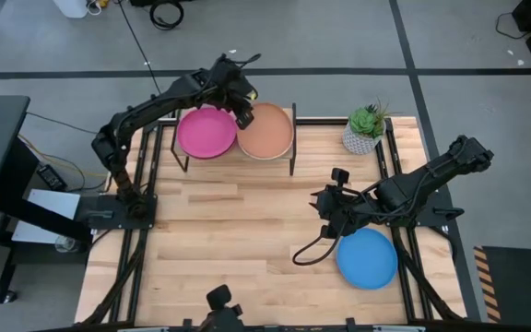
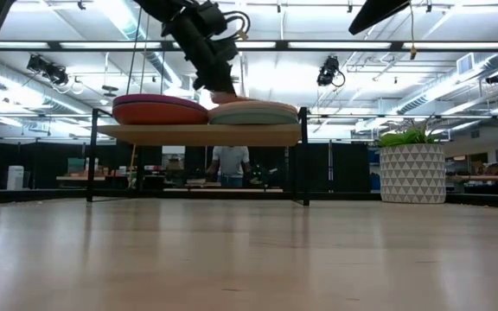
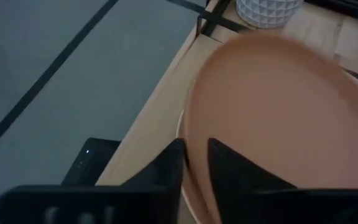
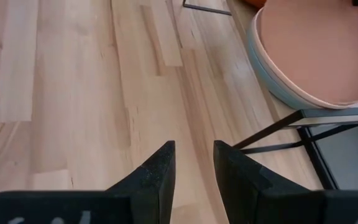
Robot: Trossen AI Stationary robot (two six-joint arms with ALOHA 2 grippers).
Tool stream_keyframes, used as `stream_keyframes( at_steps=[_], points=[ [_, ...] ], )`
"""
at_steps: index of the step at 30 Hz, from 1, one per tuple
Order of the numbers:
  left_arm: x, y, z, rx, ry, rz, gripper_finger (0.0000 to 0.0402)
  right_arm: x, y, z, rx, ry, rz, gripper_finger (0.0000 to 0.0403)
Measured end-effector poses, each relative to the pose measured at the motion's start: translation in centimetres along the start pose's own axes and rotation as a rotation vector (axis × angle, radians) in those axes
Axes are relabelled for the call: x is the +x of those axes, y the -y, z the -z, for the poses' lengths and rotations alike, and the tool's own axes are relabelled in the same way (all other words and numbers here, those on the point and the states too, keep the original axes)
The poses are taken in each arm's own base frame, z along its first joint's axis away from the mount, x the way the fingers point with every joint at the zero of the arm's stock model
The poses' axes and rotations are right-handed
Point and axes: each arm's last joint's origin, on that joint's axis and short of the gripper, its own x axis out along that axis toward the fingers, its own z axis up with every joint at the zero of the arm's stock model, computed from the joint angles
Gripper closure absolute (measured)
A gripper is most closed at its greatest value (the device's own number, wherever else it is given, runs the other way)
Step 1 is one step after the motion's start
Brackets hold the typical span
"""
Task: Place and stack plates onto a shelf
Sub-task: Stack the light brown plate on the top of the light white plate, then stack the blue plate on the top of the pink plate
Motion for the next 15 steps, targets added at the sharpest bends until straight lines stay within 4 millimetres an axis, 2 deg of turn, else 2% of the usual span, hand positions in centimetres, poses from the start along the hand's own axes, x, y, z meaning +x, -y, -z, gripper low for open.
stream_keyframes(
  at_steps=[5,9,12,15],
  points=[
    [0.0,-0.1,-0.3,0.007,0.037,-0.008,0.0245,0.0,0.0,0.0,0.003,0.0,-0.003,0.0287],
    [-1.0,0.2,-0.9,0.091,0.093,0.008,0.0215,0.0,0.0,0.1,0.001,-0.011,-0.005,0.0287],
    [-1.6,1.2,-1.0,0.188,0.116,0.146,0.0211,0.0,-0.1,0.4,-0.001,-0.047,-0.041,0.0287],
    [-2.1,3.6,-0.6,0.295,0.122,0.398,0.0215,0.7,-0.7,1.3,-0.04,-0.095,-0.136,0.0287]
  ],
)
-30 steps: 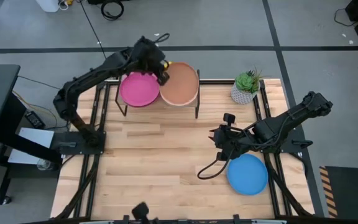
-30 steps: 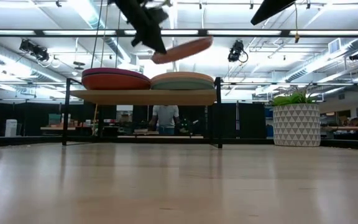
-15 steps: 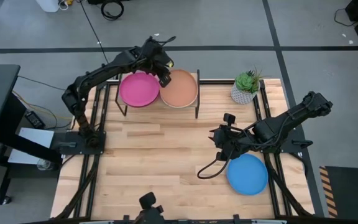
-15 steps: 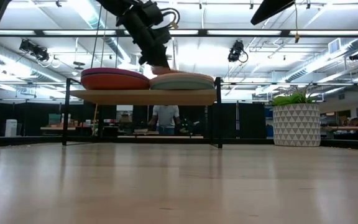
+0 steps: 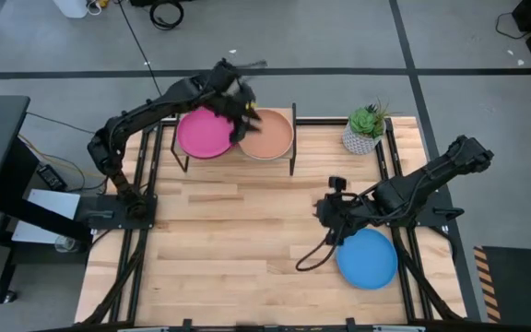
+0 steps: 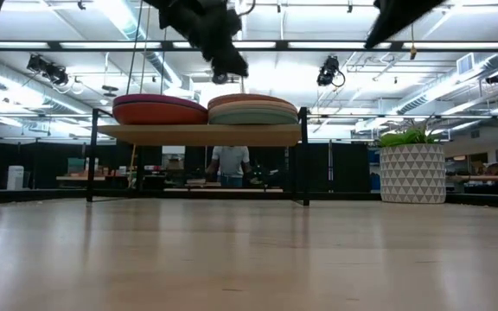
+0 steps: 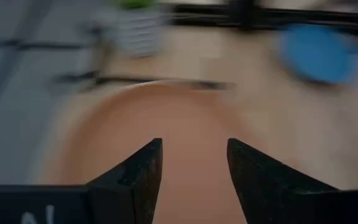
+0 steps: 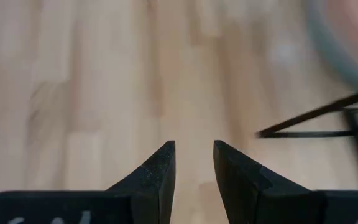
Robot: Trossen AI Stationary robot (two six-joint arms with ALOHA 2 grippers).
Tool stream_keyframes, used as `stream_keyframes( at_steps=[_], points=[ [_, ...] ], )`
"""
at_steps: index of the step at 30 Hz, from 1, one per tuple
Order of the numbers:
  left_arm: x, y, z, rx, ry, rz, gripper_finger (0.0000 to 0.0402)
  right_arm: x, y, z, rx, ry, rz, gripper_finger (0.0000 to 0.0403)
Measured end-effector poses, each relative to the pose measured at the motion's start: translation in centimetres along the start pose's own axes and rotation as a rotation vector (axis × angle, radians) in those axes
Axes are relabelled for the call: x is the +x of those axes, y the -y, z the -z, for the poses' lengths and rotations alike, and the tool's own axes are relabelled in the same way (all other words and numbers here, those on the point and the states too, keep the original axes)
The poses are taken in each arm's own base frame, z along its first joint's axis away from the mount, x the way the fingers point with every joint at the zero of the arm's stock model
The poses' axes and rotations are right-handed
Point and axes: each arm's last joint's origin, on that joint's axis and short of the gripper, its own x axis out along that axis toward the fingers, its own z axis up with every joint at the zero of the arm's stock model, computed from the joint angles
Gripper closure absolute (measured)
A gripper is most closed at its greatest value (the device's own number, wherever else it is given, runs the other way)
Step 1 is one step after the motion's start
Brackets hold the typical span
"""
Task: Place and stack plates onto a shelf
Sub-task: Stack the blue plate on the top of the pink plate
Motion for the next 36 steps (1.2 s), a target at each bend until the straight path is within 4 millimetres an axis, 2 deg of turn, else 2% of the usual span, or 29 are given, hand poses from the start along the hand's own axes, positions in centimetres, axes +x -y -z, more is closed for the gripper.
stream_keyframes(
  at_steps=[3,5,12,16,20,27,31,36],
  points=[
    [1.1,3.4,-0.2,0.099,-0.038,0.196,0.0224,1.1,-0.6,1.2,-0.03,-0.05,-0.085,0.0287],
    [2.0,5.9,-0.3,0.182,-0.098,0.251,0.023,1.7,-0.9,2.0,-0.032,-0.098,-0.141,0.0287],
    [4.3,14.3,-1.6,0.386,-0.212,0.183,0.0248,2.3,-1.6,4.0,0.008,-0.241,-0.267,0.0287],
    [4.7,18.0,-1.8,0.45,-0.224,0.206,0.0251,2.9,-2.1,6.2,-0.044,-0.335,-0.285,0.0284],
    [6.2,20.7,-1.2,0.486,-0.153,0.246,0.0251,3.8,-2.1,8.1,-0.026,-0.416,-0.288,0.027],
    [9.8,23.7,3.6,0.486,-0.177,0.26,0.0251,4.4,-2.2,9.6,-0.023,-0.507,-0.357,0.0258],
    [10.4,25.5,5.1,0.497,-0.189,0.244,0.0251,5.1,-2.0,9.8,-0.045,-0.52,-0.359,0.0259],
    [10.9,27.4,6.6,0.482,-0.192,0.221,0.0251,7.0,-2.2,10.1,-0.083,-0.581,-0.338,0.0259]
  ],
)
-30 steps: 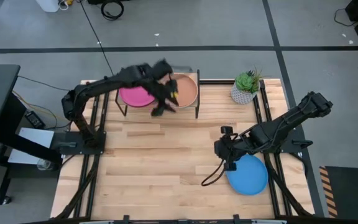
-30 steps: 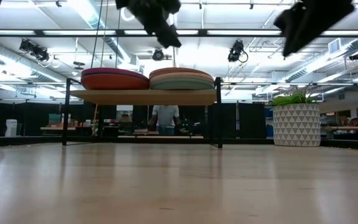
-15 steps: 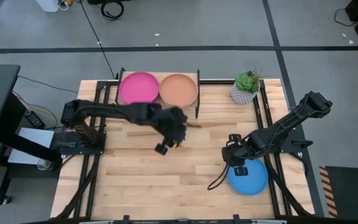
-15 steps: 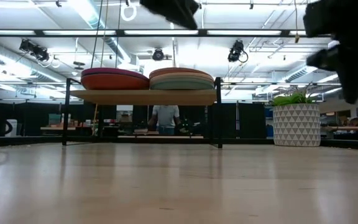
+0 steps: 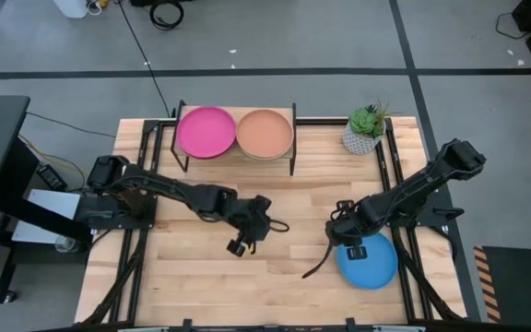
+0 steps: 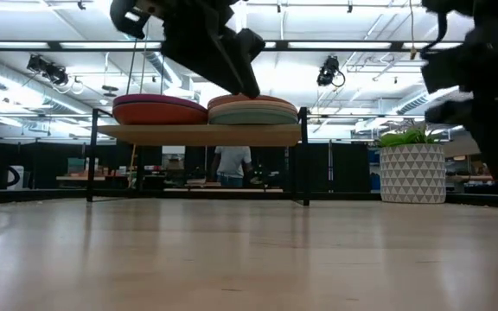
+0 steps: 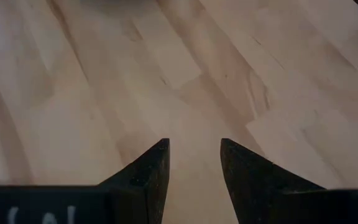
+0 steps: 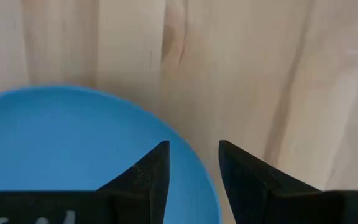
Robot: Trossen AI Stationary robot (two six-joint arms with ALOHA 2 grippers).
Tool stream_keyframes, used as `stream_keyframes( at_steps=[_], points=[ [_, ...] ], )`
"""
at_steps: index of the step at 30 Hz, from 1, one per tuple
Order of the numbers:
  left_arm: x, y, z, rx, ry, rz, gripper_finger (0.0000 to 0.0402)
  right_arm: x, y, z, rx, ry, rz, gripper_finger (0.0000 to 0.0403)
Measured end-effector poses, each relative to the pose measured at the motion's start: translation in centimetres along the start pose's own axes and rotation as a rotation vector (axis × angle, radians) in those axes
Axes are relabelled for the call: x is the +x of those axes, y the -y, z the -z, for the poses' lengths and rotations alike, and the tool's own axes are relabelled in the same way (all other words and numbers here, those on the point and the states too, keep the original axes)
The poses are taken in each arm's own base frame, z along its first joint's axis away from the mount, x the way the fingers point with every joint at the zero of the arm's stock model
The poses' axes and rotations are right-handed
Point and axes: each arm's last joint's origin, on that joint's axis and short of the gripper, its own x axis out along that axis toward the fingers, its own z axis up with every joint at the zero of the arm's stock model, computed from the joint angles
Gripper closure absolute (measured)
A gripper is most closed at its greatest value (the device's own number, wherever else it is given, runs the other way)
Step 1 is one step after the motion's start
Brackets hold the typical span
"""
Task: Place and stack plates onto a shelf
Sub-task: Stack the blue plate on the top of the pink plate
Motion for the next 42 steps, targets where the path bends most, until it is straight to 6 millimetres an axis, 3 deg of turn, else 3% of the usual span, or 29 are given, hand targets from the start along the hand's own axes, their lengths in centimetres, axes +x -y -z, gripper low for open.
stream_keyframes(
  at_steps=[5,11,16,21,26,36,39,42],
  points=[
    [0.8,2.1,0.3,-0.001,0.0,-0.026,0.0251,1.8,0.0,-0.3,-0.066,-0.106,-0.02,0.0259],
    [1.0,3.2,0.4,-0.017,-0.029,-0.077,0.0251,3.4,0.1,-0.5,-0.172,-0.179,-0.008,0.027],
    [0.6,3.8,0.6,-0.044,-0.066,-0.078,0.0251,3.6,0.5,-0.6,-0.185,-0.201,-0.023,0.0306],
    [-0.6,4.4,0.3,-0.03,-0.094,-0.196,0.0251,2.8,1.1,-0.9,-0.178,-0.16,-0.061,0.0351],
    [-2.7,5.4,0.2,-0.028,-0.117,-0.268,0.0251,1.1,2.0,-1.9,-0.133,-0.101,-0.112,0.039],
    [-8.7,8.1,-0.7,-0.012,0.0,-0.292,0.0251,-5.9,4.7,-7.1,0.031,0.19,-0.088,0.0379],
    [-9.0,8.8,-0.9,-0.01,0.035,-0.284,0.0251,-8.8,5.9,-8.4,0.059,0.259,-0.084,0.0389],
    [-7.6,9.8,0.3,0.012,0.027,-0.286,0.0251,-11.7,7.1,-9.2,0.083,0.327,-0.043,0.0389]
  ],
)
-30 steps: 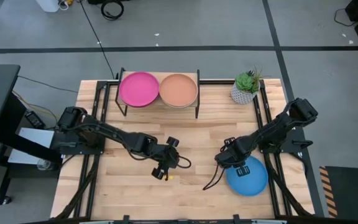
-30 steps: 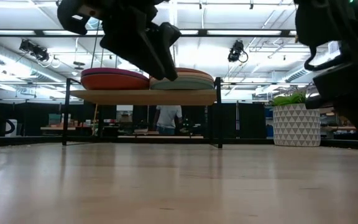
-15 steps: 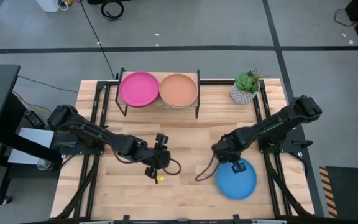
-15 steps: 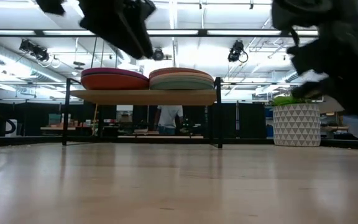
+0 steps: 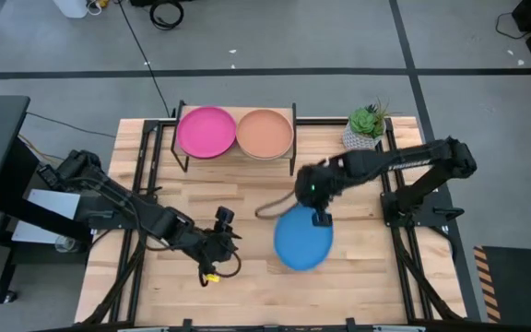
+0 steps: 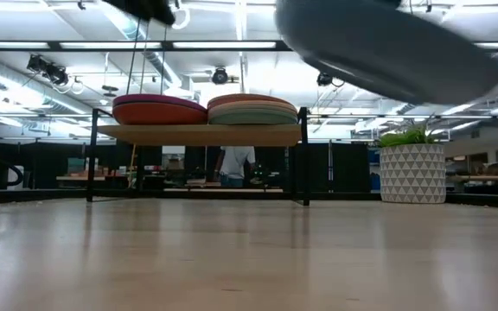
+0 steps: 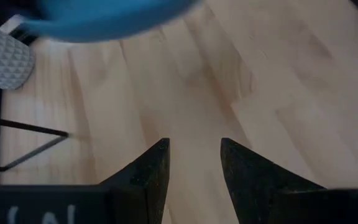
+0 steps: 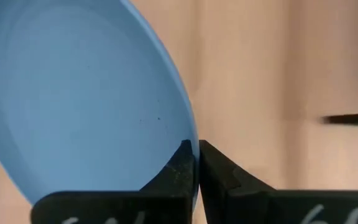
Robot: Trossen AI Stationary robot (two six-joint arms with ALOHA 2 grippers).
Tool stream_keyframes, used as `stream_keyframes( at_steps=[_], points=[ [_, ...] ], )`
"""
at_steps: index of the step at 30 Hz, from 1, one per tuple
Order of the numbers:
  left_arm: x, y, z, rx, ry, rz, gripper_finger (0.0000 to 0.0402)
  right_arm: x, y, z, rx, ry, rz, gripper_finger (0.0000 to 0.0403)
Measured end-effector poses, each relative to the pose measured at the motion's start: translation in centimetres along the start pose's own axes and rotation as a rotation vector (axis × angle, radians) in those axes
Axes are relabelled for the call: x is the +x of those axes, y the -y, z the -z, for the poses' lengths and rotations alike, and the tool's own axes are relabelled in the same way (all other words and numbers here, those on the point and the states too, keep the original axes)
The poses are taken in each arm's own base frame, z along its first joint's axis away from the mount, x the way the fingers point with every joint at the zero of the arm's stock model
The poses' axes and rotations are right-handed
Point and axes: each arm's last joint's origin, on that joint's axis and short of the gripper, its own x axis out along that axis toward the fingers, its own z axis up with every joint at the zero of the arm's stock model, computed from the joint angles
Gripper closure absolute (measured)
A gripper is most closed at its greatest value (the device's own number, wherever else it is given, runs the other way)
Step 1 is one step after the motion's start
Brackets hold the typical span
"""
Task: Place and stack plates onto a shelf
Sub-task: Stack the blue plate on the top of the pink plate
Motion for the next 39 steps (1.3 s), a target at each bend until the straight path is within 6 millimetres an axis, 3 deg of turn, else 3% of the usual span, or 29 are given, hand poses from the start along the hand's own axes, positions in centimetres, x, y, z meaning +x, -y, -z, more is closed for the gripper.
stream_keyframes(
  at_steps=[7,14,21,31,34,39],
  points=[
    [2.2,1.7,4.5,-0.06,0.023,-0.077,0.0251,-5.3,4.0,-3.1,0.116,0.19,0.096,0.0387],
    [0.0,0.9,7.2,-0.183,0.152,-0.128,0.0251,-7.8,8.5,-5.6,0.163,0.332,0.115,0.0388],
    [-1.8,0.0,9.7,-0.266,0.266,-0.218,0.0251,-6.7,11.5,-9.9,0.104,0.385,0.114,0.0388],
    [-1.7,0.2,12.6,-0.414,0.354,-0.286,0.0251,-5.4,16.4,-15.3,0.06,0.515,0.083,0.0387],
    [-2.1,0.0,12.2,-0.42,0.355,-0.347,0.0251,-5.0,17.9,-15.8,0.061,0.538,0.05,0.0387],
    [-4.1,-1.1,9.4,-0.331,0.357,-0.487,0.0251,-5.7,20.0,-15.3,0.102,0.546,0.062,0.0387]
  ],
)
